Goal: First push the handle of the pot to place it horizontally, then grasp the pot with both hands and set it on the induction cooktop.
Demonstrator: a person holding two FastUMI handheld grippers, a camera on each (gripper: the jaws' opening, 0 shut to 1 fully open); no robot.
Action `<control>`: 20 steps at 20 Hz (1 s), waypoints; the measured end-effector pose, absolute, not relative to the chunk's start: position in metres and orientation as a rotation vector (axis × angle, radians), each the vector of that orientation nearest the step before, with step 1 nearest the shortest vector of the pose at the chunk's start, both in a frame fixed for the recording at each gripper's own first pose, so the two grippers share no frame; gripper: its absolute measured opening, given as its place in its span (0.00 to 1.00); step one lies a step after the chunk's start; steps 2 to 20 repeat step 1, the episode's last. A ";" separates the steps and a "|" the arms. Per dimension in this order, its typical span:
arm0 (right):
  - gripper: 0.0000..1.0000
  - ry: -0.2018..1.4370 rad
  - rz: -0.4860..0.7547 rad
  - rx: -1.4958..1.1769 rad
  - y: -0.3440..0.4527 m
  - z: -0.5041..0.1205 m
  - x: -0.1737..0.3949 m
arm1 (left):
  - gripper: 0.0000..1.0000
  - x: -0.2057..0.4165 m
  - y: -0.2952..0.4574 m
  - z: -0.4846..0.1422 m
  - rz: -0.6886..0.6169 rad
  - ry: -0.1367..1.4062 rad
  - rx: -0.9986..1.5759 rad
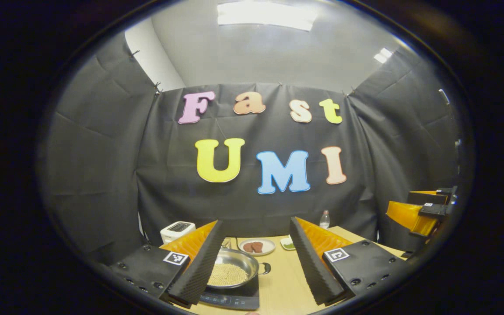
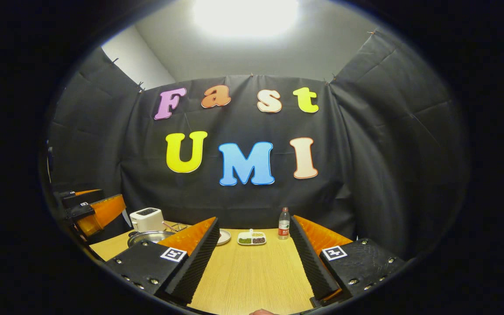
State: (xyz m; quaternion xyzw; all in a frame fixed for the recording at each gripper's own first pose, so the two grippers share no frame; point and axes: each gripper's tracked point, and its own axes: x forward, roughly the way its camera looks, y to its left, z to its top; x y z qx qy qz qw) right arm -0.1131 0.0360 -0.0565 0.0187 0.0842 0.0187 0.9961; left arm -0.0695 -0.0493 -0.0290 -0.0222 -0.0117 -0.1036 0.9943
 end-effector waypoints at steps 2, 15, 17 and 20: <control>0.97 0.166 0.039 0.038 0.037 -0.056 -0.114 | 0.97 -0.070 -0.048 -0.029 -0.207 -0.023 -0.042; 0.97 0.166 0.039 0.038 0.037 -0.056 -0.114 | 0.97 -0.070 -0.048 -0.029 -0.207 -0.023 -0.042; 0.97 0.166 0.039 0.038 0.037 -0.056 -0.114 | 0.97 -0.070 -0.048 -0.029 -0.207 -0.023 -0.042; 0.97 0.166 0.039 0.038 0.037 -0.056 -0.114 | 0.97 -0.070 -0.048 -0.029 -0.207 -0.023 -0.042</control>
